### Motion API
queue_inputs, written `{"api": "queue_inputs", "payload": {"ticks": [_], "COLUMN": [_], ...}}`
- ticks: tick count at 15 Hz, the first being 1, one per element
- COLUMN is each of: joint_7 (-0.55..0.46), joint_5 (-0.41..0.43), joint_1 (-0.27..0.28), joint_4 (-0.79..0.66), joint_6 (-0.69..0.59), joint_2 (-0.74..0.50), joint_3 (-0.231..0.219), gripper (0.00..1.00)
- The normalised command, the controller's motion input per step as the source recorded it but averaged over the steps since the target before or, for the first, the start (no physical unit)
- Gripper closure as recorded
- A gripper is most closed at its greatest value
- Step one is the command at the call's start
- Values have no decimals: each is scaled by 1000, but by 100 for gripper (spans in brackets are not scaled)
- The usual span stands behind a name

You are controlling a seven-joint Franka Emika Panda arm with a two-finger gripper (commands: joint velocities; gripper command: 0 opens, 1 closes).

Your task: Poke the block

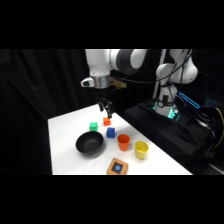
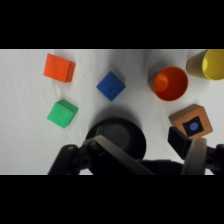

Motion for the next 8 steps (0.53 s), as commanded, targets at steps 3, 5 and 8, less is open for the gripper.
{"api": "queue_inputs", "payload": {"ticks": [3, 5, 8], "joint_7": [67, 165, 189], "joint_5": [-48, -128, -134], "joint_1": [20, 88, 124], "joint_4": [15, 22, 45], "joint_6": [17, 9, 23], "joint_2": [0, -29, -37], "joint_3": [41, 86, 110], "gripper": [0, 0, 0]}}
